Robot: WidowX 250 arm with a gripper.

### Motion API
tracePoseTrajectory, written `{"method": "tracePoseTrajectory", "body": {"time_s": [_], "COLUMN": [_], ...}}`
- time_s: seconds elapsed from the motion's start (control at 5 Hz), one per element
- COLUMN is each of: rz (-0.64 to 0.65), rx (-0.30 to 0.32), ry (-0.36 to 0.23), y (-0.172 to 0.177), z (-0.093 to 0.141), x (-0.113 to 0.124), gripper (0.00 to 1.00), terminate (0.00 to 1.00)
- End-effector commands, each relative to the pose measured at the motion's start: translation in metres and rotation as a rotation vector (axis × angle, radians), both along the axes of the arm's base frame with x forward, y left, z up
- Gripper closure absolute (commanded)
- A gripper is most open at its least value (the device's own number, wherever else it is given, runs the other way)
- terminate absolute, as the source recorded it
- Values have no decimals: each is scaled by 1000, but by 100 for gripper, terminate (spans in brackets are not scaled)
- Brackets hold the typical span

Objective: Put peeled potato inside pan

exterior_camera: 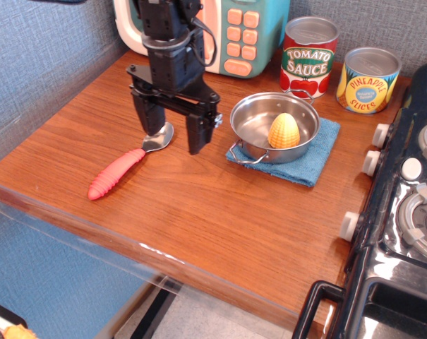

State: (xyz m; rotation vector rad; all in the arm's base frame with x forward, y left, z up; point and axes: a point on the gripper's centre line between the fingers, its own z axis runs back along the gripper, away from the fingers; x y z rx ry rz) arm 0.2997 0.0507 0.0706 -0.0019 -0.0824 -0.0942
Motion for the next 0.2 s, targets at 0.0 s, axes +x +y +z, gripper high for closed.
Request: {"method": "tracePoseTrajectory", "body": {"time_s": [0.0], "rz": [6], "rx": [5], "ry": [-34], "y": [5], "z": [13], "x": [-2], "gripper": [0], "terminate": [100]}}
